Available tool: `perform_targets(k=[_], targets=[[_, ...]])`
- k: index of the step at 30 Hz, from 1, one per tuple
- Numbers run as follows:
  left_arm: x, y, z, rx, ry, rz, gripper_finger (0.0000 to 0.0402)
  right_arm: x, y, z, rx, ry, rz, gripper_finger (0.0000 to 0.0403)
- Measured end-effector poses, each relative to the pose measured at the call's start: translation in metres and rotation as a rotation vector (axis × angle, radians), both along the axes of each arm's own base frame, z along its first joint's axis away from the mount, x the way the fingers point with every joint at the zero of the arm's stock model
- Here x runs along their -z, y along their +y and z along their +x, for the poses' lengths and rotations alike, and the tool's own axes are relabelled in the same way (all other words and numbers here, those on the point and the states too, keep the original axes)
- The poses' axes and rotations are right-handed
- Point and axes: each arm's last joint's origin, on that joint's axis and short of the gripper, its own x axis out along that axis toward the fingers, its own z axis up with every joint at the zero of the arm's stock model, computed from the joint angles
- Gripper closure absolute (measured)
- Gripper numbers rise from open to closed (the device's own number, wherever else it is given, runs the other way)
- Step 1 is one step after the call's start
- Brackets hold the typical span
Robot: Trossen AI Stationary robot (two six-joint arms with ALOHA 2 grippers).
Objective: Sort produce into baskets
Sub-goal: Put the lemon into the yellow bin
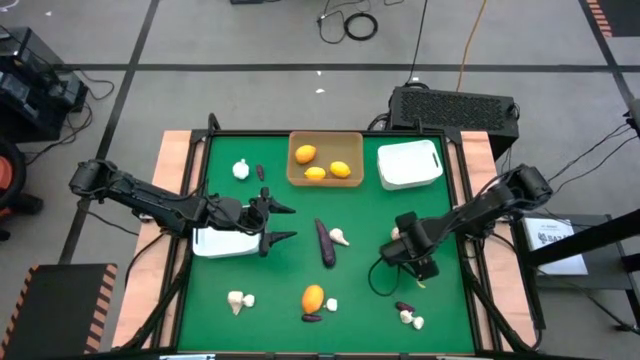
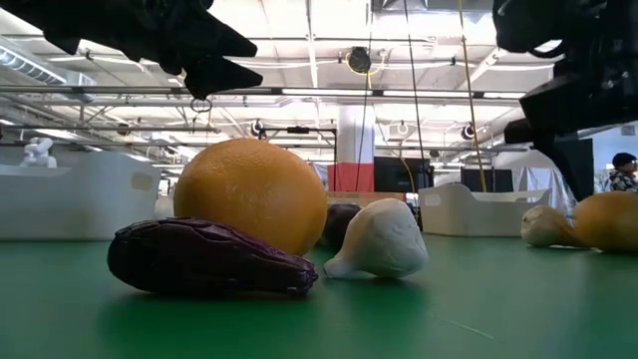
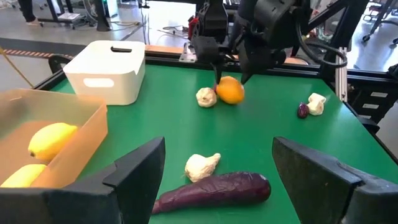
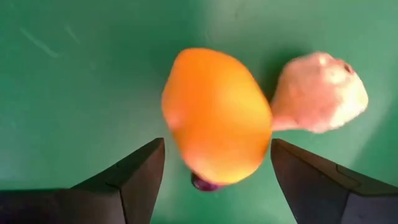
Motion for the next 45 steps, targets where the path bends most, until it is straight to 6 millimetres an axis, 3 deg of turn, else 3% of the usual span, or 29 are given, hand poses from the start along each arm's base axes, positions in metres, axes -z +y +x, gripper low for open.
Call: perform_targets(k=[17,27,32,39,45], targets=[[0.0,0.0,0.0,0.0,-0.001,0.0,0.0098,0.024,0.004,0.013,0.039,0.037,-0.006,0.0122],[0.0,0.0,0.0,0.0,-0.001,0.0,0.0098,0.024,0.004,0.013,0.046,0.038,-0.007,0.0161],[0.0,0.0,0.0,0.0,-0.001,0.0,0.0098,0.012,0.008,0.022,0.046,0.007,0.006,0.0166],[0.0,0.0,0.0,0.0,-0.001,0.0,0.0098,-0.02,0.014,0.044,0.038,-0.099,0.041,0.0166],[0.0,0.0,0.0,0.0,-0.001,0.0,0.0098,-0.047,0.002,0.068,0.019,-0.251,-0.023,0.0166]])
